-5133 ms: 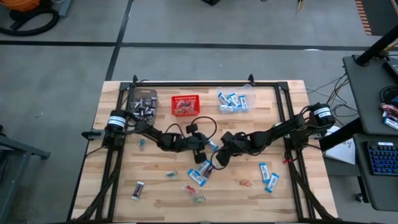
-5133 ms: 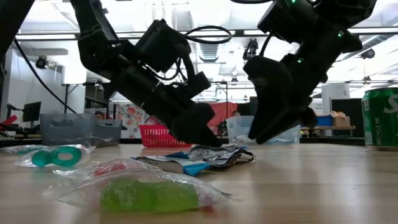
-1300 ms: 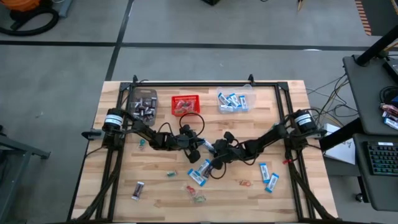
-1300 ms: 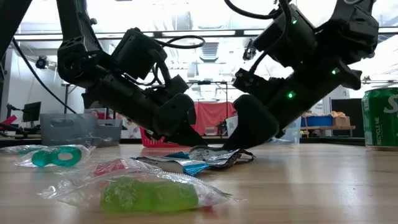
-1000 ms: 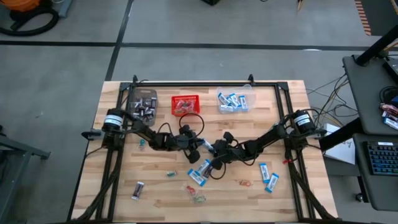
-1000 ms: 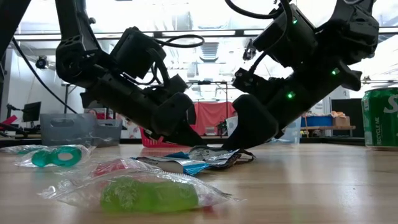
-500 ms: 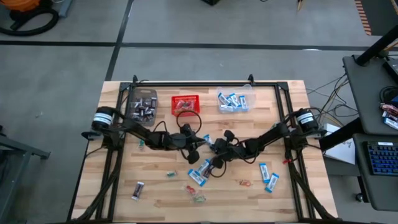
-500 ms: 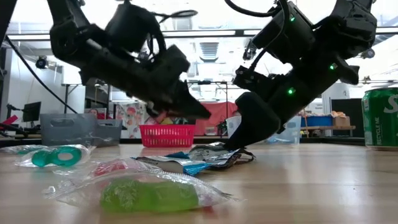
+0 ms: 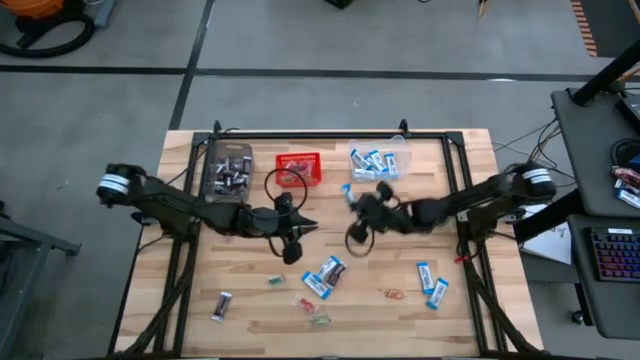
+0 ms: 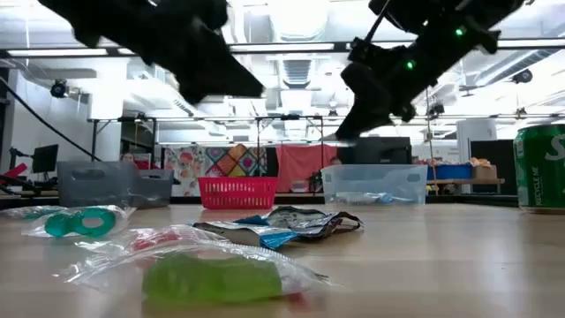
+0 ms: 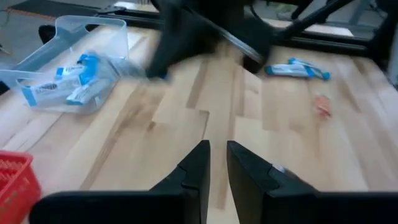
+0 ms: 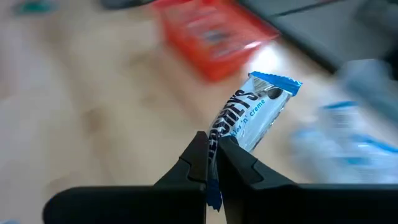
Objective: Sort candy
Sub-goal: Put the white chocolate into the transparent bin
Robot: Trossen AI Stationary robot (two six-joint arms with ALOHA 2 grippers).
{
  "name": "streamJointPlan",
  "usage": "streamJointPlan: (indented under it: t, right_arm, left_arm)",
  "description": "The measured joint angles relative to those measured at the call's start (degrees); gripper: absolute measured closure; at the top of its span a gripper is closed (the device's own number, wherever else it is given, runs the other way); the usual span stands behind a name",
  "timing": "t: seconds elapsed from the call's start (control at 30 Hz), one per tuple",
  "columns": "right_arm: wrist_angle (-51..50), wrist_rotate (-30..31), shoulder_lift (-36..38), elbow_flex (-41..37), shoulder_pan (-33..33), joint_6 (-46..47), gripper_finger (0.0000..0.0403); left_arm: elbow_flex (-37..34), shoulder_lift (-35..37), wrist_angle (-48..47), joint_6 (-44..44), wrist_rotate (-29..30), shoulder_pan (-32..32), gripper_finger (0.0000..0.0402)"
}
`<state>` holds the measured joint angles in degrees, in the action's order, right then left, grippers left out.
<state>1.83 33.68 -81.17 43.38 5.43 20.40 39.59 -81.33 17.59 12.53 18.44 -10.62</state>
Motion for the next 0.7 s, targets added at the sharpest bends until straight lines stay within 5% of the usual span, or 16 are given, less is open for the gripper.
streamJointPlan:
  t: [0.3,0.43,0.7]
  right_arm:
    - [-15.4,0.4,11.3,0.1,-22.2,6.1,0.0395]
    - [-17.0,-7.7,11.1,0.1,-30.7,8.0,0.0391]
    - [-16.7,-12.7,10.9,0.1,-33.6,7.5,0.0316]
  left_arm:
    - [0.0,9.0,-6.2,0.2,0.0,-3.9,0.0365]
    - [0.0,9.1,-6.7,0.3,0.0,-4.6,0.0365]
    - [0.0,7.4,-10.7,5.4,0.0,-4.7,0.0365]
